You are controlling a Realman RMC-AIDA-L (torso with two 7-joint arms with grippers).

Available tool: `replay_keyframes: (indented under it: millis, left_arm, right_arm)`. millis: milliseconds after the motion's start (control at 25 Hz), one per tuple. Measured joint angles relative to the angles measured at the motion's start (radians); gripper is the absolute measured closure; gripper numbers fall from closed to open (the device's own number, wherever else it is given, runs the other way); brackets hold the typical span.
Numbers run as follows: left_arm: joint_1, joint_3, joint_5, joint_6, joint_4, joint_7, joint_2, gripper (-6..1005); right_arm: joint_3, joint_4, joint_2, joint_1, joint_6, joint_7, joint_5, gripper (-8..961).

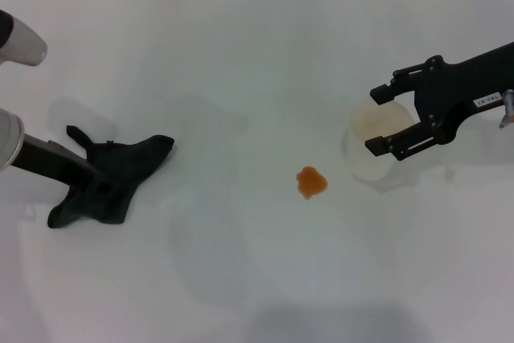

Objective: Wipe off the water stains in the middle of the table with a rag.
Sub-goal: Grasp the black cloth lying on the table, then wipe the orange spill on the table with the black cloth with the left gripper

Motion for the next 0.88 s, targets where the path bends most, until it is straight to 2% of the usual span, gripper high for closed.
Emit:
replay_keyframes:
  millis: [240,440,600,760,880]
  left_arm:
    - [-0.004,-0.003,-0.006,-0.005,0.002,0.002,0.0,741]
    - [-0.004,0.001,-0.016,-0.03,0.001,0.006,-0.001,792]
    - [-0.007,0.03,-0.092,-0.038,0.008,0.01,-0.001,833]
    - [-0.037,0.047,-0.165,-0.054,0.0,0.03,-0.001,870]
    - [-0.068,0.11,-0.23,-0.064,-0.027,0.043,-0.003,889]
  right_arm:
    - [0.0,0.0,0.0,-0.003,0.007,-0.007,0.0,113]
    - [0.0,0.009,0.001,-0.004,0.015,-0.012,0.0,113]
    - [0.0,0.011,0.0,-0.005,0.015,-0.012,0.0,113]
    - [0.0,0.011,0.0,-0.004,0.016,-0.012,0.0,113]
    - [0.0,0.009,0.001,-0.001,0.019,-0.013,0.001,113]
